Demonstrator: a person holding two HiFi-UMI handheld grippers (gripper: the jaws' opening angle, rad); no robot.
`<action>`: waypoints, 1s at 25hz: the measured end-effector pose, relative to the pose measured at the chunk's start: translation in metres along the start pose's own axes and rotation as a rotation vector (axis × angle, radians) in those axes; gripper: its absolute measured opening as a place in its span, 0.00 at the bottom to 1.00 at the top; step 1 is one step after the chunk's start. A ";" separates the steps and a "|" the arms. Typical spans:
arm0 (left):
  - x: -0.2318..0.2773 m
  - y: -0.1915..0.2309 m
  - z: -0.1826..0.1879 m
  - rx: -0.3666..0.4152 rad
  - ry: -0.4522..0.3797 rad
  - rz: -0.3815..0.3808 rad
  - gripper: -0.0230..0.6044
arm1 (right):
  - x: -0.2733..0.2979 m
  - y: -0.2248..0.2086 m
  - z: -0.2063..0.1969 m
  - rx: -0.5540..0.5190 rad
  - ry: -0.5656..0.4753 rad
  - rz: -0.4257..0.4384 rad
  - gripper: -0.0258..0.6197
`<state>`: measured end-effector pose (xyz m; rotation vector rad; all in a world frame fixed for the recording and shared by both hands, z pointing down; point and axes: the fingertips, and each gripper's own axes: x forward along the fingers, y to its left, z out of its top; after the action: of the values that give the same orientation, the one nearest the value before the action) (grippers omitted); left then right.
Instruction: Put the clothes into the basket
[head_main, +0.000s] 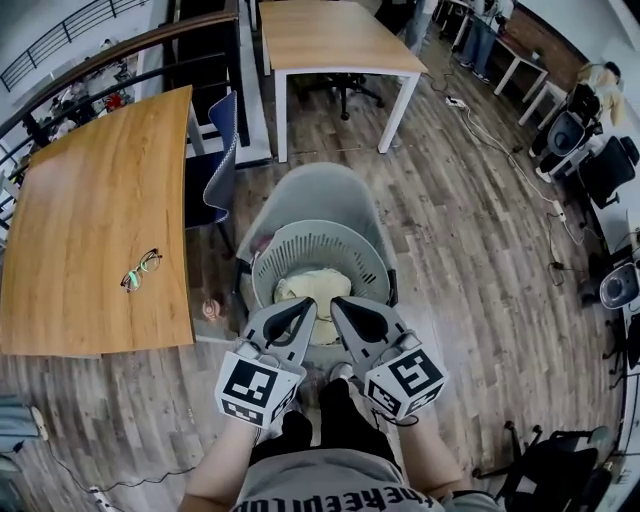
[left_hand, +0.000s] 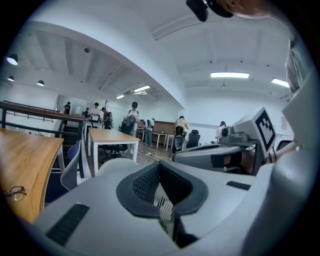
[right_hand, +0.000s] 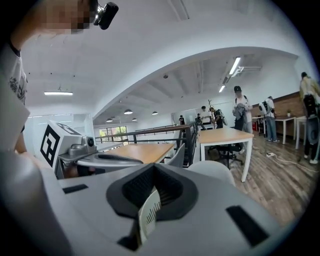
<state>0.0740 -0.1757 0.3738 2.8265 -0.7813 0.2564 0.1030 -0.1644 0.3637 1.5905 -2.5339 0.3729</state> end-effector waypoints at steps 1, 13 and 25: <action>-0.003 -0.002 0.003 0.004 -0.008 -0.010 0.06 | -0.003 0.003 0.004 -0.005 -0.008 -0.007 0.05; -0.031 -0.024 0.037 0.074 -0.086 -0.100 0.06 | -0.030 0.032 0.032 -0.062 -0.076 -0.075 0.05; -0.051 -0.051 0.054 0.118 -0.145 -0.165 0.06 | -0.057 0.053 0.043 -0.094 -0.124 -0.114 0.05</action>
<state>0.0636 -0.1203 0.3036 3.0277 -0.5712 0.0747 0.0811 -0.1041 0.3011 1.7635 -2.4921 0.1444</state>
